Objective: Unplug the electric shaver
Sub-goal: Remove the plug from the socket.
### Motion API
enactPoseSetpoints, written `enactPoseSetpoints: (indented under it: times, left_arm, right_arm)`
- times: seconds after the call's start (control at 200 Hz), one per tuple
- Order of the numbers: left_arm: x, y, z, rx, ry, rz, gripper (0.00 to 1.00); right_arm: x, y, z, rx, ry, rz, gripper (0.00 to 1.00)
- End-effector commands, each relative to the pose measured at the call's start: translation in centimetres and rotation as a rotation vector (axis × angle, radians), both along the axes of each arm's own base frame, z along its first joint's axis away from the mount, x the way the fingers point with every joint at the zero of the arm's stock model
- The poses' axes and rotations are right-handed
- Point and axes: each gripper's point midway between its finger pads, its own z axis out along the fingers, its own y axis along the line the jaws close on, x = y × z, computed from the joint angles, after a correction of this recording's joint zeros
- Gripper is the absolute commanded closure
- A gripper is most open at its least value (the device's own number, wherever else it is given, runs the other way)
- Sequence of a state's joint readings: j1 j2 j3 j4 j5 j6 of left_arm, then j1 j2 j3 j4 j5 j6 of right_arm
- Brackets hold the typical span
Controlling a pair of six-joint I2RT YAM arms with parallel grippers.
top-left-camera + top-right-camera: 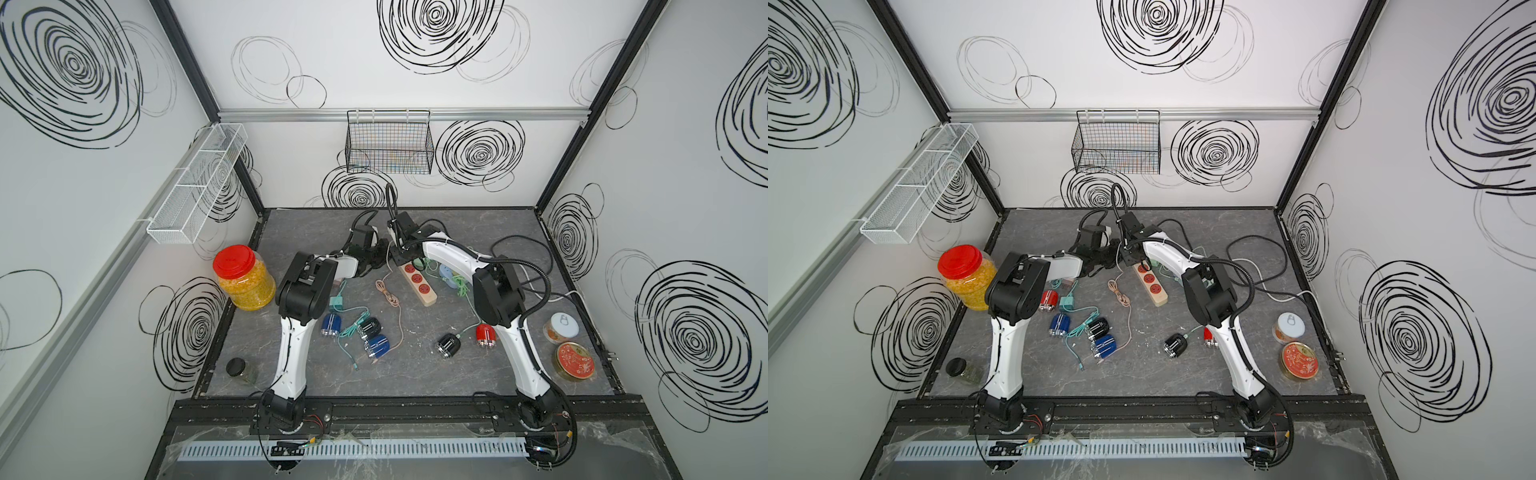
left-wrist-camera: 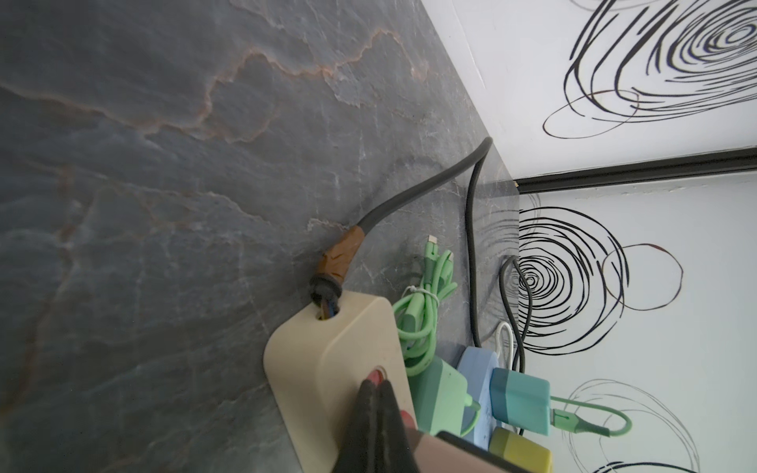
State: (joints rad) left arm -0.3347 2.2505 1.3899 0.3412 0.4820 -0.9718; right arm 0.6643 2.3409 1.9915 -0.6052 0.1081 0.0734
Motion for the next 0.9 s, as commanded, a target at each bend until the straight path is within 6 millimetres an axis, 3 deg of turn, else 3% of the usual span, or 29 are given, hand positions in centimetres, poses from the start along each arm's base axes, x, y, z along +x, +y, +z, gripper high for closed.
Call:
enactPoseSetpoints:
  times: [0.0,0.185,0.46,0.63,0.896]
  left_arm:
    - [-4.3,-2.8,-5.1,0.036,0.194,-0.115,1.00]
    - [-5.8,-3.3,-6.7,0.090,0.241,-0.147,1.00]
    - [-10.2,-2.6,-10.3,0.170,0.310,-0.155,1.00]
    - [-11.4,-1.7,-12.1,0.196,0.350,-0.127,1.00]
    - [-11.2,0.4,-12.6,0.210,0.370,-0.075,1.00]
  right_arm:
    - [-1.0,2.2,1.9,0.090,-0.022,0.068,0.86]
    - [-0.5,1.7,3.2,0.180,-0.044,0.069,0.85]
    - [0.9,0.2,4.7,0.345,0.008,0.043,0.83]
    - [1.6,-0.1,5.5,0.417,0.027,0.045,0.83]
    - [2.0,-0.5,5.9,0.098,-0.133,0.008,0.84]
